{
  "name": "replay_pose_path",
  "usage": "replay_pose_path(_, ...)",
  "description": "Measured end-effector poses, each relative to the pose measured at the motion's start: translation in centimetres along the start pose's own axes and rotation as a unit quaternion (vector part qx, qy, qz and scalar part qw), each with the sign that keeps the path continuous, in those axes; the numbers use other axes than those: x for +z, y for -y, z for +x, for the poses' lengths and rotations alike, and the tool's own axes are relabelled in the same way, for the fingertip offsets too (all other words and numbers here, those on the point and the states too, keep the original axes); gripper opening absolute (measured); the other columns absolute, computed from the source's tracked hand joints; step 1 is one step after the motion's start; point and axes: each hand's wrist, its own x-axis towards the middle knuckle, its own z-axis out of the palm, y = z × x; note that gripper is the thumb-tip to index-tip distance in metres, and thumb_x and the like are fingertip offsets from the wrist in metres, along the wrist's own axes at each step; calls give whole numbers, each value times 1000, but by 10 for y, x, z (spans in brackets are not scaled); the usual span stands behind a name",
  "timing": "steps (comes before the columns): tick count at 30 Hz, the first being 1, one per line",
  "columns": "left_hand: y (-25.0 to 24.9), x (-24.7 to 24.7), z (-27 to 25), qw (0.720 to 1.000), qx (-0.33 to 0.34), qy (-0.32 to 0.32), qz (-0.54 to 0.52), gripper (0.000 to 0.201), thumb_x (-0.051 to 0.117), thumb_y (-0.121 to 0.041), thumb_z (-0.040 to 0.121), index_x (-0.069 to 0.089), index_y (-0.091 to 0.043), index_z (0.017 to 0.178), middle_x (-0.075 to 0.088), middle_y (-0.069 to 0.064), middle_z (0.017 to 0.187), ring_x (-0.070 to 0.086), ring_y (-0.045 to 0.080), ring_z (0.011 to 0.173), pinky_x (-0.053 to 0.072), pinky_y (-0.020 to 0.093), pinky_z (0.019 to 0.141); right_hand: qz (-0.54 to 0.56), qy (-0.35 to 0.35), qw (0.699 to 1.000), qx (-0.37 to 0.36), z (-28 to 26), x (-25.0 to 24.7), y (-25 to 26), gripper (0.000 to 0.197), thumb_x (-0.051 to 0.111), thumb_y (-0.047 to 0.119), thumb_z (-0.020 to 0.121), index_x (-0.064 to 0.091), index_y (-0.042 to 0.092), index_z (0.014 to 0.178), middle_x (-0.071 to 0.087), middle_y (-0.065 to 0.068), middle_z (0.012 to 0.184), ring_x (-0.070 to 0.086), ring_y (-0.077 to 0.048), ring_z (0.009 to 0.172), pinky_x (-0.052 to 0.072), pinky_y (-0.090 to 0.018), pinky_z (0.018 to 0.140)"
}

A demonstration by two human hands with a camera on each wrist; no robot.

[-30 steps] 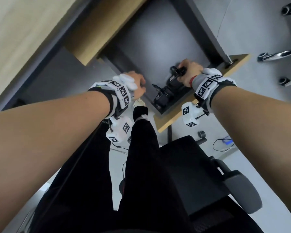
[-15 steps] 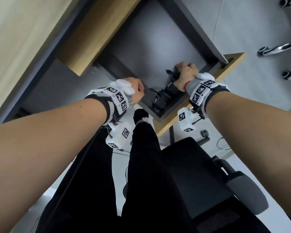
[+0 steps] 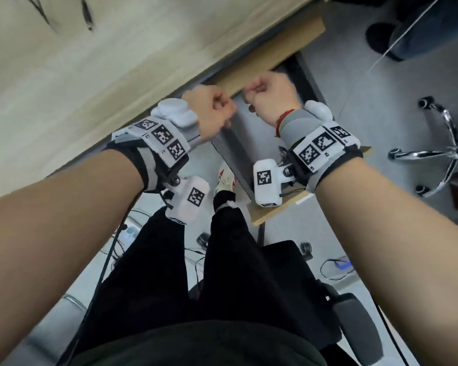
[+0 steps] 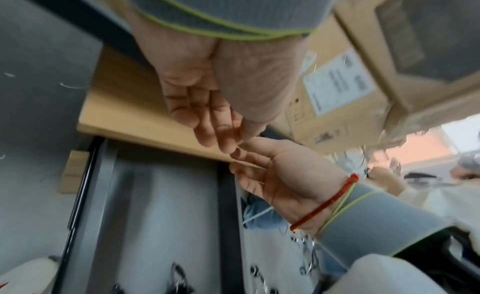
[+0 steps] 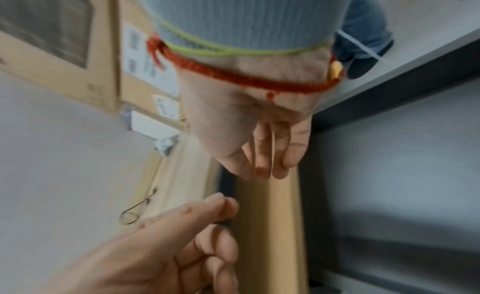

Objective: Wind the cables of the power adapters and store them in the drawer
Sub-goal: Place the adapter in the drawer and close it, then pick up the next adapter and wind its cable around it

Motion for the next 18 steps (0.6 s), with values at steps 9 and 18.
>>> replay_pose_path(9,33,-143,-35,982,-90,-142,-82,31,63,-44,83,56,-23,61,61,-5,57,61,21,58,53,35,66,-16,45,993,-107,-29,48,158,8,61,27,71,67,24,75,72,0,76,70,-24,76,58,-42,80)
replay_pose_path(18,118,-273,-63,952,-165,-213,-147,34,68,-40,86,51,-22,62,54,-2,59,50,17,59,40,27,59,-106,102,975,-164,-57,132,282,13,61,26,82,69,17,87,73,-5,86,69,-27,84,57,-39,82)
